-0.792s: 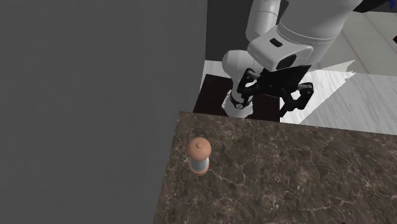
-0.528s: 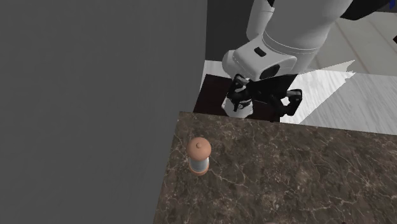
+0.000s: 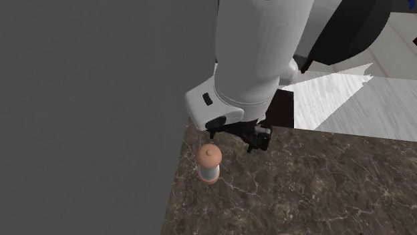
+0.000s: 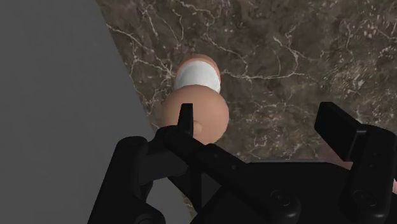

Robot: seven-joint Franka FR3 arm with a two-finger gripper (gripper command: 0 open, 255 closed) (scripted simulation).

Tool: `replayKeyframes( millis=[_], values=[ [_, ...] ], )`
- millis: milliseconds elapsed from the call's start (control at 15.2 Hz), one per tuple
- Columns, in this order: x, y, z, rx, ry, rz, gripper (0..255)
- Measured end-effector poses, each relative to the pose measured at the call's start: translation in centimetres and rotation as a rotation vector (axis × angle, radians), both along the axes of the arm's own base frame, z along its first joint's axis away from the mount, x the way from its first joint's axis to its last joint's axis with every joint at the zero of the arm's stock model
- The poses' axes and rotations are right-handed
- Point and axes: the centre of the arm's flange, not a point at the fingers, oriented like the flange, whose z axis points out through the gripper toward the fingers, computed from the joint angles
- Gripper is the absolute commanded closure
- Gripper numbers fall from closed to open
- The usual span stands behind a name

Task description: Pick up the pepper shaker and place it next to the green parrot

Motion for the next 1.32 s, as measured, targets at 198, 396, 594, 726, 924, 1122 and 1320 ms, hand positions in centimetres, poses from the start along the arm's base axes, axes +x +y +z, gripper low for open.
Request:
replayKeyframes(
  millis=[198,396,594,726,924,1122,1320],
  values=[
    [3.0,-3.0,-1.3,0.007,0.032,-0.019,0],
    [4.7,-4.9,-2.2,0.011,0.053,-0.031,0],
    [4.8,-5.3,-4.0,0.012,0.057,-0.033,0],
    [4.7,-5.4,-4.9,0.012,0.057,-0.033,0],
    [4.7,-5.3,-6.2,0.012,0.057,-0.033,0],
    [4.7,-5.3,-6.3,0.012,0.057,-0.033,0],
    [4.7,-5.3,-6.3,0.012,0.057,-0.033,255]
  ],
)
